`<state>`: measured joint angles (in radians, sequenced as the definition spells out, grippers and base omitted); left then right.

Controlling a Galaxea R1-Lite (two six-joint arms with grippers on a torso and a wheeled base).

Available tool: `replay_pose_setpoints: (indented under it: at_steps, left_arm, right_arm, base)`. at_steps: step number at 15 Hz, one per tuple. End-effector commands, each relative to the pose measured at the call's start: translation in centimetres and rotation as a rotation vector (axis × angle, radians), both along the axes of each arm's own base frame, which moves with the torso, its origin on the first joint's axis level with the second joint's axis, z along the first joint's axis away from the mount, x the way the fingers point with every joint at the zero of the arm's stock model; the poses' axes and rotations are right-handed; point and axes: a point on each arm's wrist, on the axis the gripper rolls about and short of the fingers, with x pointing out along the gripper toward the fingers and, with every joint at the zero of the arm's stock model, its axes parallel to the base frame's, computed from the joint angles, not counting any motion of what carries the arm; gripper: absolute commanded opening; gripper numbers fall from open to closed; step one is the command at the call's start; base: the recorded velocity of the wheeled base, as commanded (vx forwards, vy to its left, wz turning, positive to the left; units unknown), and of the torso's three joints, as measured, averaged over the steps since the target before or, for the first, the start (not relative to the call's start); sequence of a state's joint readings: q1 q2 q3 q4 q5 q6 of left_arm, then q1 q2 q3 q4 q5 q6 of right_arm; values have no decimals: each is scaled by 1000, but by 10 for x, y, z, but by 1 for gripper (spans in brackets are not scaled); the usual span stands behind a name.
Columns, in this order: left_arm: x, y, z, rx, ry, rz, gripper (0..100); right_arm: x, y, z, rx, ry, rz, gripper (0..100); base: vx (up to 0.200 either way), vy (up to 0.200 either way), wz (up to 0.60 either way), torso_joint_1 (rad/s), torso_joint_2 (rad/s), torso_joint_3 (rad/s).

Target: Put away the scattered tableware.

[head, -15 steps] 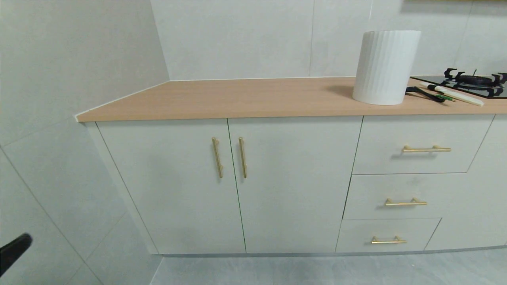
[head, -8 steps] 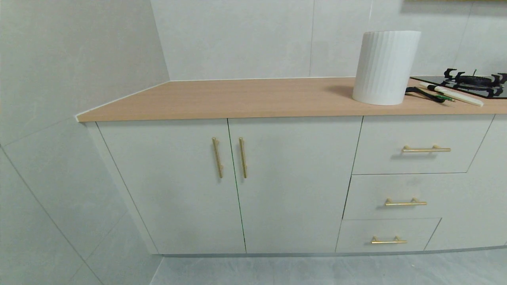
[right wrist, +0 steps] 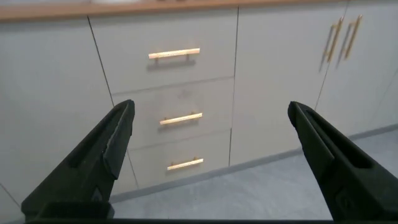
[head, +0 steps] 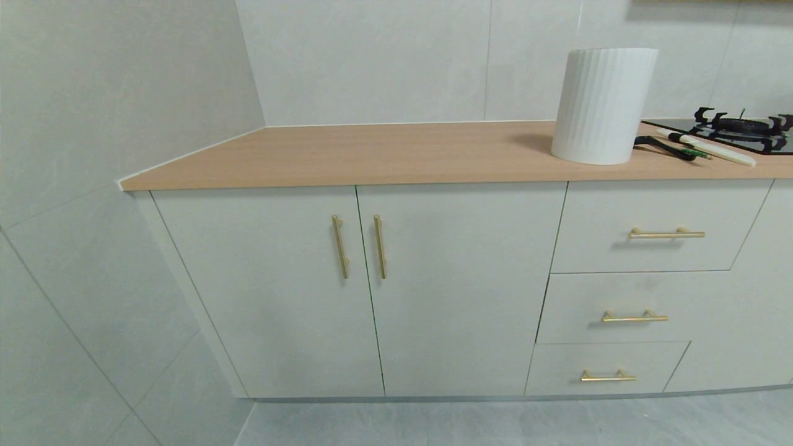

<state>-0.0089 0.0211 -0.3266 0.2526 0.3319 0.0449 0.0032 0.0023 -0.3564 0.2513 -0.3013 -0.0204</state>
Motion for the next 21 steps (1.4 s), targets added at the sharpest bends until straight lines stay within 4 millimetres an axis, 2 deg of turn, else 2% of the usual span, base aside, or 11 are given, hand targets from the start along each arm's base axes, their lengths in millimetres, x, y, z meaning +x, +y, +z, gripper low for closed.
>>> replay_pose_setpoints:
  at_steps: [1,3,7,9,13,21]
  left_arm:
    - [17,-1,-32,-12,34,0,100]
    - [31,-2,-56,25,9,-53,100]
    - [32,-6,-57,-11,10,-224,100]
    - [32,-7,-60,-41,40,-280,100]
    - [32,-7,-60,-40,36,-281,100]
    - [32,-7,-60,-37,40,-284,100]
  right_arm:
    - [21,0,-29,7,24,10,100]
    - [33,3,-44,-9,-31,134,100]
    - [38,5,-63,3,62,218,100]
    - [39,6,-67,16,92,272,100]
    - [39,7,-67,-5,102,306,100]
    - [39,7,-67,-8,101,310,100]
  base:
    - [0,0,0,0,0,0]
    - [0,0,0,0,0,0]
    - [0,0,0,0,0,0]
    - [0,0,0,0,0,0]
    - [0,0,0,0,0,0]
    - [0,0,0,0,0,0]
